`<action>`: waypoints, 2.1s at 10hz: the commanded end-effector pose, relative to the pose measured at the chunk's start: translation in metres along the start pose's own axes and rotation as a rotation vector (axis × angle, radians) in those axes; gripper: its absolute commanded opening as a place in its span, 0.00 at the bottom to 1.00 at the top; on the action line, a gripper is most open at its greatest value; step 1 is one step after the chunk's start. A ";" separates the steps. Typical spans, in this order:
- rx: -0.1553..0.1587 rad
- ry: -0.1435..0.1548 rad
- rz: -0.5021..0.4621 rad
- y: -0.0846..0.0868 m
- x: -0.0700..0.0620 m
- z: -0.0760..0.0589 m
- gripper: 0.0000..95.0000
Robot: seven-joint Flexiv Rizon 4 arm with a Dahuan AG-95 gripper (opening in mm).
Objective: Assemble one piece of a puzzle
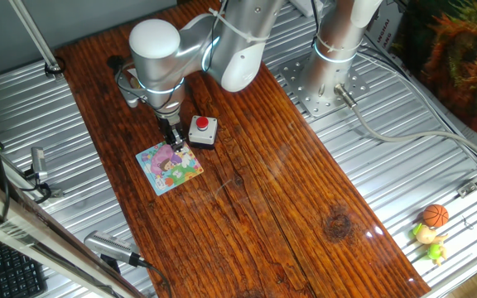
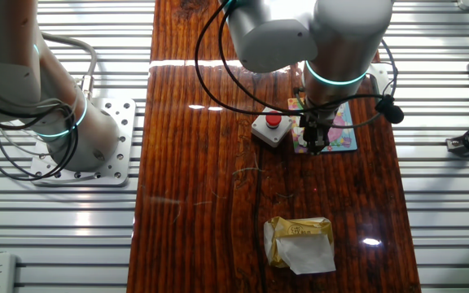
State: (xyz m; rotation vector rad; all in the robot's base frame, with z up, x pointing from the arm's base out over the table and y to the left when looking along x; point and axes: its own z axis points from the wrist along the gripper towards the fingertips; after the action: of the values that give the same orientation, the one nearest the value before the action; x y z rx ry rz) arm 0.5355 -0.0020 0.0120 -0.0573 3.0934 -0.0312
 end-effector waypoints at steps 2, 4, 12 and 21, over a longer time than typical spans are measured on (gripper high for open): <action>0.001 -0.001 -0.004 0.000 0.000 0.000 0.40; 0.002 0.000 -0.004 0.000 -0.001 -0.001 0.40; 0.002 -0.001 0.002 -0.001 -0.003 -0.003 0.20; 0.002 0.002 -0.002 -0.002 -0.005 -0.004 0.20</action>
State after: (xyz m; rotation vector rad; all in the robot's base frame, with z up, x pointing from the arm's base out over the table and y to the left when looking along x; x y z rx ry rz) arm 0.5407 -0.0034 0.0157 -0.0596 3.0942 -0.0341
